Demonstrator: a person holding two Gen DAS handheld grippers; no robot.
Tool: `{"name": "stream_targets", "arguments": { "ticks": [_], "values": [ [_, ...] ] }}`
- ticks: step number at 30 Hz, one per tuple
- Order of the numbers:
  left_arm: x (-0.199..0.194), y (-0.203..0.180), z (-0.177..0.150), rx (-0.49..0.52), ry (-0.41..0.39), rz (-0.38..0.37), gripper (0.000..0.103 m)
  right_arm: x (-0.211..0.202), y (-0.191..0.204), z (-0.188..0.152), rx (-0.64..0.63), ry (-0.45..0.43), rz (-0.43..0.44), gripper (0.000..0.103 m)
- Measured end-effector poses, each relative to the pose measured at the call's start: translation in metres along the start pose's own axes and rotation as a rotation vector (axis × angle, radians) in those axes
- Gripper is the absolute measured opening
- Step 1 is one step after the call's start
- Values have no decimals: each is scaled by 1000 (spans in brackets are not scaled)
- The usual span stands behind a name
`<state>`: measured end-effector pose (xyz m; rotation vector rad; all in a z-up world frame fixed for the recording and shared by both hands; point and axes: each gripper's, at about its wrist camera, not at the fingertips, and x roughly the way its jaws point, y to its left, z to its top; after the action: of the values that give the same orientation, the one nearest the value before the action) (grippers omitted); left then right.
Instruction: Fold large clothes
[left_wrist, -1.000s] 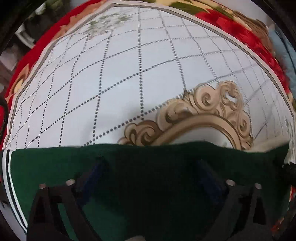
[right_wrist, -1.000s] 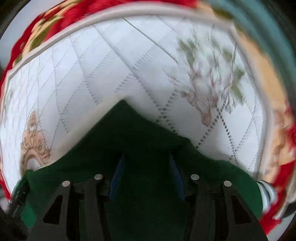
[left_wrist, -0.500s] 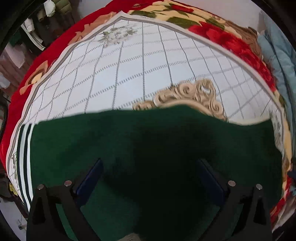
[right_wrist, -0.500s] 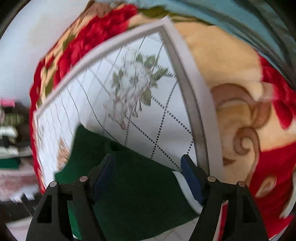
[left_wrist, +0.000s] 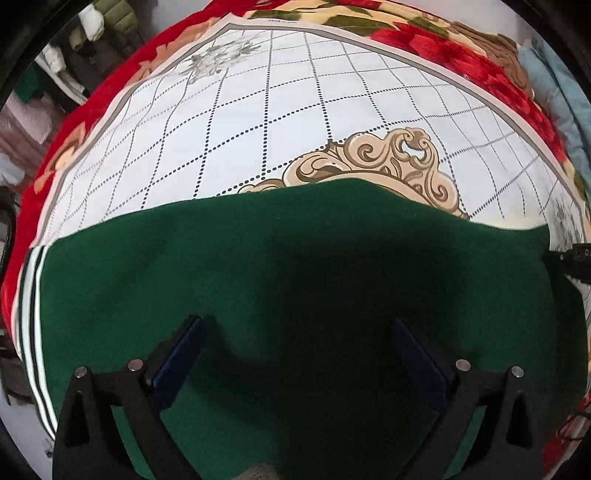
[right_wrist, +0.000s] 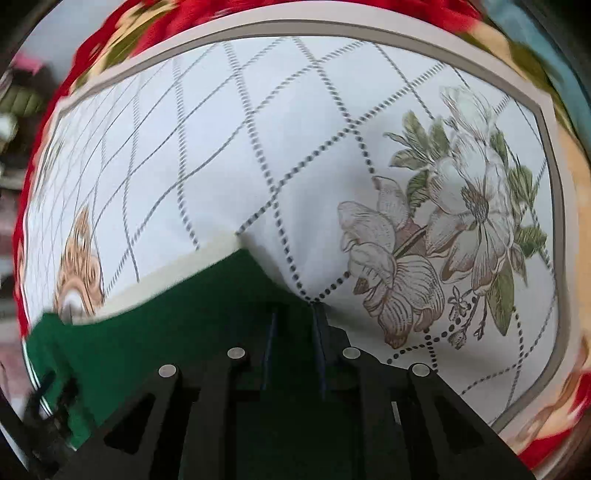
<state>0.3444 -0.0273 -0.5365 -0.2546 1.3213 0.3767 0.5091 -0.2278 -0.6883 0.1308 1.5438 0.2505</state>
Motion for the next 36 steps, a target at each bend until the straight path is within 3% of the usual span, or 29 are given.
{"name": "stream_targets", "arguments": {
  "ticks": [3, 5, 9, 12, 15, 18, 23, 28, 31, 33, 36],
  "values": [
    [-8, 10, -5, -60, 13, -23, 103, -14, 5, -8, -4, -21, -46, 25],
    [-25, 26, -18, -125, 4, -40, 103, -27, 8, -17, 9, -30, -69, 45],
    [-67, 83, -70, -347, -3, -123, 103, -59, 9, -63, 22, -64, 36, 59],
    [-83, 135, -128, -564, 45, -177, 103, -64, 18, -98, 24, -66, 74, 60],
    [-82, 177, -182, -747, 93, -183, 103, -57, 28, -117, 41, -71, 95, 60],
    [-67, 206, -217, -877, 102, -201, 103, -57, 28, -130, 76, -81, 102, 60],
    [-33, 230, -228, -1031, 34, -256, 102, -82, 41, -139, 100, -149, 112, 60],
    [-42, 243, -216, -1115, -106, -176, 102, -111, 34, -150, 81, -158, 134, 60],
    [-47, 251, -203, -1116, -173, -127, 76, -108, 46, -156, 48, -124, 134, 60],
    [-45, 259, -201, -1112, -203, -122, 39, -103, 53, -159, 25, -103, 140, 60],
    [-49, 262, -186, -1043, -269, -149, 25, -82, 67, -158, -14, -58, 156, 60]
  ]
}}
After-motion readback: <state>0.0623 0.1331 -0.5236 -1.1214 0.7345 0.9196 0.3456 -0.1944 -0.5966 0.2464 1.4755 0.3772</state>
